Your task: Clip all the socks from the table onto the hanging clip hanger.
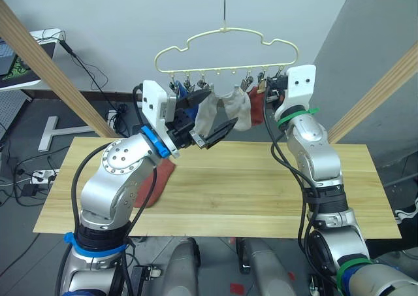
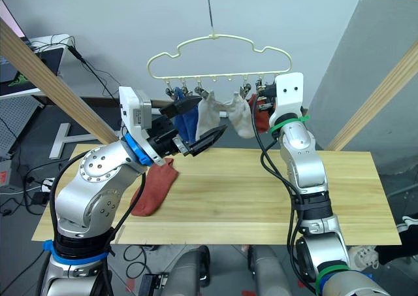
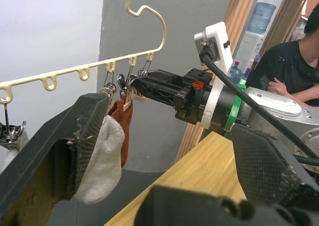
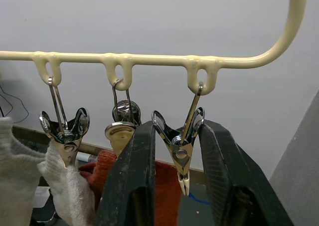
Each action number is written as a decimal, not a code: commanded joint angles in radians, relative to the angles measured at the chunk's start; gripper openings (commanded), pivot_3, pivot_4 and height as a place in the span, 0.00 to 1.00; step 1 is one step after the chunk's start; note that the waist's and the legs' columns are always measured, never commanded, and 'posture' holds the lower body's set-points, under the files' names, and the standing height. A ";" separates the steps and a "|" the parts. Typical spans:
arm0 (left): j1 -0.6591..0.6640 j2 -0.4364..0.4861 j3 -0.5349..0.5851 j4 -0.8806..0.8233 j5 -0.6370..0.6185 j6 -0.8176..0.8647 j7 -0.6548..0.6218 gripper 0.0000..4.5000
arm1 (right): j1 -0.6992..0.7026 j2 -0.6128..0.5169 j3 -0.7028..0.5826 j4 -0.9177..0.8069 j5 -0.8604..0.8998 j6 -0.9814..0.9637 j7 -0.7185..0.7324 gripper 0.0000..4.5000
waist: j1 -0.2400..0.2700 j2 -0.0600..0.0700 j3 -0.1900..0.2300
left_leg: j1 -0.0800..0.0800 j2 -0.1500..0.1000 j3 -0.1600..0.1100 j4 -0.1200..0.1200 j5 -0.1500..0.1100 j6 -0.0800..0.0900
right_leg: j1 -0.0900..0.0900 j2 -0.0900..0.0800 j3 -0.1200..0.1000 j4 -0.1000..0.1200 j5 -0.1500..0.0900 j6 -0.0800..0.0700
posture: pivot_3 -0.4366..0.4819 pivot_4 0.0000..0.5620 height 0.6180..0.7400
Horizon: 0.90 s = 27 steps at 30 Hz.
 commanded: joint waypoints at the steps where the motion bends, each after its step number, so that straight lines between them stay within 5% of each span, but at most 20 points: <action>1: -0.008 0.001 0.002 -0.050 -0.012 -0.006 0.007 1.00 | -0.014 -0.001 -0.011 -0.026 -0.005 -0.028 0.000 0.30 | 0.000 0.000 0.000 | 0.000 0.000 0.000 0.000 0.000 0.000 | 0.000 0.000 0.000 0.000 0.000 0.000 | 0.49 0.56 1.00; 5: -0.010 0.000 0.001 -0.048 -0.012 -0.008 0.007 1.00 | -0.018 0.000 -0.018 -0.021 -0.006 -0.020 -0.010 0.48 | 0.000 0.000 0.000 | 0.000 0.000 0.000 0.000 0.000 0.000 | 0.000 0.000 0.000 0.000 0.000 0.000 | 0.49 0.56 1.00; 8: -0.011 -0.002 0.000 -0.050 -0.012 -0.007 0.009 1.00 | -0.020 0.005 -0.022 -0.021 0.000 -0.014 -0.014 0.73 | 0.000 0.000 0.000 | 0.000 0.000 0.000 0.000 0.000 0.000 | 0.000 0.000 0.000 0.000 0.000 0.000 | 0.48 0.57 1.00; 17: -0.013 -0.002 -0.001 -0.048 -0.011 -0.006 0.010 1.00 | -0.022 0.013 -0.031 -0.018 0.010 -0.019 -0.015 0.73 | 0.000 0.000 0.000 | 0.000 0.000 0.000 0.000 0.000 0.000 | 0.000 0.000 0.000 0.000 0.000 0.000 | 0.49 0.57 1.00; 20: -0.012 -0.002 -0.001 -0.051 -0.013 -0.005 0.012 1.00 | -0.025 0.016 -0.034 -0.016 0.008 -0.020 -0.014 0.60 | 0.000 0.000 0.000 | 0.000 0.000 0.000 0.000 0.000 0.000 | 0.000 0.000 0.000 0.000 0.000 0.000 | 0.49 0.57 1.00; 24: -0.012 -0.002 -0.002 -0.049 -0.011 -0.007 0.014 1.00 | -0.027 0.018 -0.033 -0.013 0.004 -0.018 -0.011 0.29 | 0.000 0.000 0.000 | 0.000 0.000 0.000 0.000 0.000 0.000 | 0.000 0.000 0.000 0.000 0.000 0.000 | 0.49 0.57 1.00; 27: -0.010 -0.002 -0.003 -0.052 -0.012 -0.007 0.015 1.00 | -0.029 0.020 -0.029 -0.014 0.003 -0.019 -0.007 0.29 | 0.000 0.000 0.000 | 0.000 0.000 0.000 0.000 0.000 0.000 | 0.000 0.000 0.000 0.000 0.000 0.000 | 0.49 0.58 1.00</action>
